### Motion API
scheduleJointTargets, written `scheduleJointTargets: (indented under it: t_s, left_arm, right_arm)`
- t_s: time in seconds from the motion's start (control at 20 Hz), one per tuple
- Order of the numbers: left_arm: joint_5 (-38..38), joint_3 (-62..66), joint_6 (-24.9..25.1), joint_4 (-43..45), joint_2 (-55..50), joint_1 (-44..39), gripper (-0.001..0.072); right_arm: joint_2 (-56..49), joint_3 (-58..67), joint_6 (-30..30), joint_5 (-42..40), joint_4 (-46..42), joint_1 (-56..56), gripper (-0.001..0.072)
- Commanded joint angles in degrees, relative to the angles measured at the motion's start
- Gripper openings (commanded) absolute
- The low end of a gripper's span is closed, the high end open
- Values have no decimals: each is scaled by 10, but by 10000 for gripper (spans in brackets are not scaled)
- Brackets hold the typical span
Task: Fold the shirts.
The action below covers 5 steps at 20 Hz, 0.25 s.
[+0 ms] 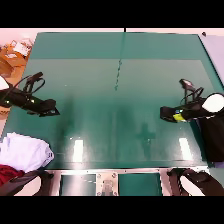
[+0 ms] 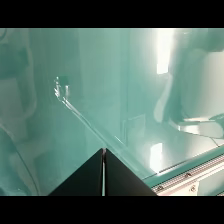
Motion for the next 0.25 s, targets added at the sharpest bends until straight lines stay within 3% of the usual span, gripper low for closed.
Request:
scheduleJointTargets:
  t_s: [0.0,0.2]
  left_arm:
    - [6,-24,5,1,17,0,32]
    - [7,-24,-4,-2,17,0,32]
  right_arm:
    - [6,-17,3,-16,3,49,23]
    - [6,-17,3,-16,2,48,23]
